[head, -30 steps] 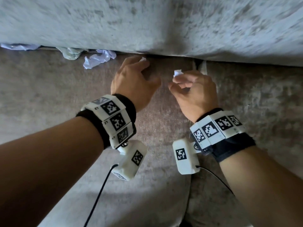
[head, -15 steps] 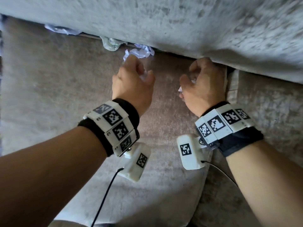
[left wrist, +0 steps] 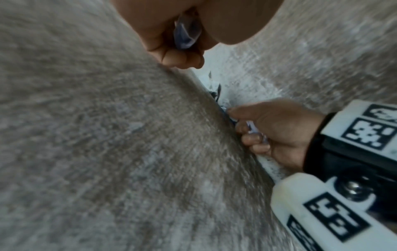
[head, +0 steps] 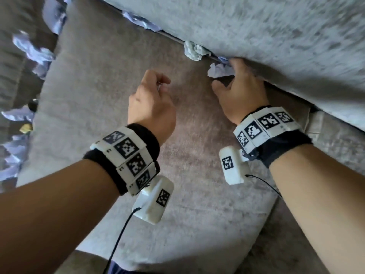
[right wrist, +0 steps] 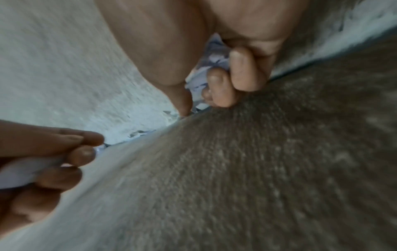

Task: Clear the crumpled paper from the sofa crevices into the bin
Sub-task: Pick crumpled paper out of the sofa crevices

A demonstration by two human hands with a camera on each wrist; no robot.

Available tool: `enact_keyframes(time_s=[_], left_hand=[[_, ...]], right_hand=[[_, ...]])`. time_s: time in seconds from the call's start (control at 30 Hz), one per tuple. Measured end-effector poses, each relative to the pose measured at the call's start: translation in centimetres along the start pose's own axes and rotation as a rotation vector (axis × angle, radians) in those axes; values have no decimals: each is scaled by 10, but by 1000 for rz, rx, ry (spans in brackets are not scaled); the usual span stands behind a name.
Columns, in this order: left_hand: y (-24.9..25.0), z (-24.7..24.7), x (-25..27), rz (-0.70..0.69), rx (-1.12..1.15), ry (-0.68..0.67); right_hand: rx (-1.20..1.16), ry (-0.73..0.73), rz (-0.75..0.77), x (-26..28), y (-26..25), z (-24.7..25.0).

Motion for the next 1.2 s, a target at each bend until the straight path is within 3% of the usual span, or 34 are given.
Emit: enact_keyframes(time_s=[0.1, 0.33, 0.63, 0.87, 1.2], left_hand=[[-10, 10, -3, 21, -7, 9], [-18, 12, -6, 43, 16, -25], [-9, -1, -7, 34, 1, -63], [2, -19, -6, 38, -19, -97], [36, -46, -19, -78, -222, -190]], right_hand=[[67, -8, -28, -4, 1, -11], [91, 157, -70, -11, -2, -2], [112, 173, -55, 2, 16, -4], [155, 121, -121, 13, 29, 12], [-76, -19, -212, 29, 39, -5]])
Point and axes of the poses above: each hand's wrist, its own x-axis away from the middle knuckle, its own z-axis out of the back of the hand, y = z × x, the point moved 7 cm from there along -x, towards the middle knuckle, and after that the axes turned 10 degrees about y, right-handed, at the moved point
